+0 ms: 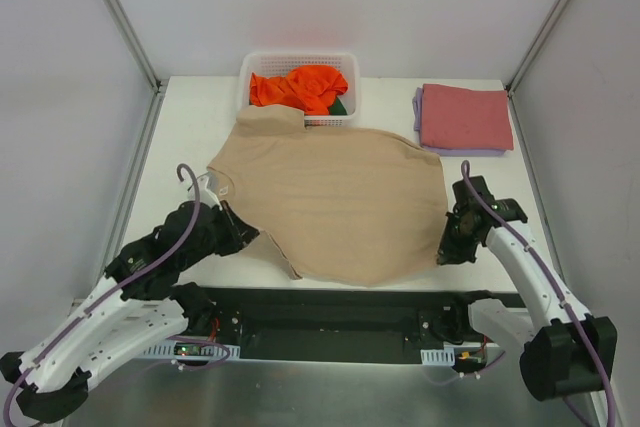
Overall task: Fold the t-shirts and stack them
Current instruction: Fold the flattened tshirt in 1/3 of the way
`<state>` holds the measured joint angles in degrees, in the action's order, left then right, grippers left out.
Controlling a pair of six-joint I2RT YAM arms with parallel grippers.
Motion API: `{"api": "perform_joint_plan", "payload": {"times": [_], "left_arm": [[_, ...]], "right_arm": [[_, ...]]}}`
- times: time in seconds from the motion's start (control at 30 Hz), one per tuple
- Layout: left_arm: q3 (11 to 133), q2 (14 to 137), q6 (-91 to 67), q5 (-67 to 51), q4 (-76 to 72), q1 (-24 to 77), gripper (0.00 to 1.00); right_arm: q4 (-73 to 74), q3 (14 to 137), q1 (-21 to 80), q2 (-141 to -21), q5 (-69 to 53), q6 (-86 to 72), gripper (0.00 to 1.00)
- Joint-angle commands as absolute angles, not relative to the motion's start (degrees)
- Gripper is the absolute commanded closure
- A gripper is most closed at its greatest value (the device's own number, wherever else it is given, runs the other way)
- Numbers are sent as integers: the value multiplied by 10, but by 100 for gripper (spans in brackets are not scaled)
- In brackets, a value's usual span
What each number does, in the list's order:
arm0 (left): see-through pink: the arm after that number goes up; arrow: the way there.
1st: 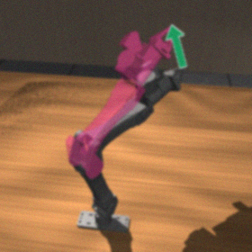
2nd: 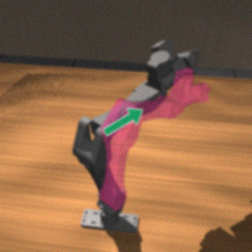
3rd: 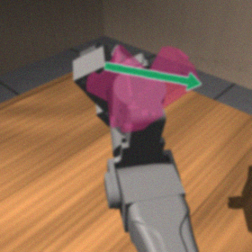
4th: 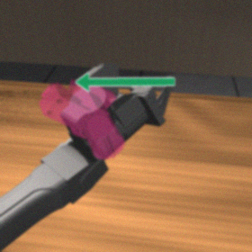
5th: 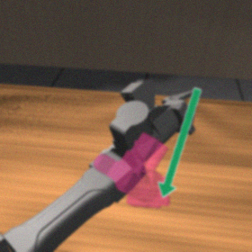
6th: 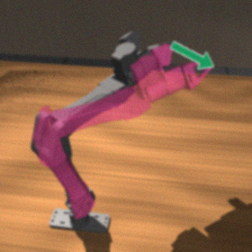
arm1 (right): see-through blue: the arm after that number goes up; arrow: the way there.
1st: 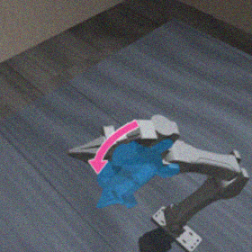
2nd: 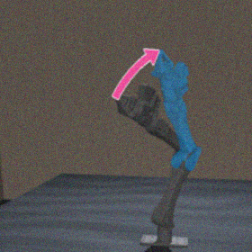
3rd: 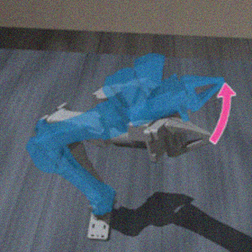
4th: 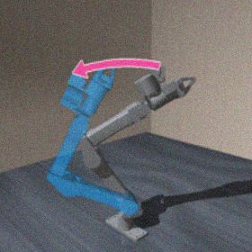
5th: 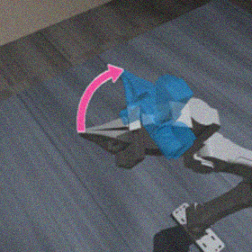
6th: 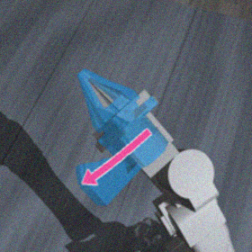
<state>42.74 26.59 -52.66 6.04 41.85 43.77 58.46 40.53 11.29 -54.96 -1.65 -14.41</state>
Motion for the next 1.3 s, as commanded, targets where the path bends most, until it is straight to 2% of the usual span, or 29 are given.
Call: {"api": "perform_joint_plan", "payload": {"times": [0.0,0.2,0.4,0.57,0.8,0.97,1.27], "left_arm": [[450,328,-476,185,355,432,100],[470,396,-446,261,317,400,100],[446,436,-397,167,224,289,100],[446,489,-367,154,157,244,100],[455,563,-328,148,92,204,100],[458,593,-294,127,57,184,100],[482,663,-272,122,42,166,100]], "right_arm": [[548,459,114,-587,-4,-122,100],[490,500,98,-641,32,-134,100],[443,529,76,-701,28,-132,100],[403,557,69,-754,28,-135,100],[376,589,62,-821,54,-138,100],[371,584,55,-821,101,-147,100],[314,578,51,-861,87,-152,99]]}}
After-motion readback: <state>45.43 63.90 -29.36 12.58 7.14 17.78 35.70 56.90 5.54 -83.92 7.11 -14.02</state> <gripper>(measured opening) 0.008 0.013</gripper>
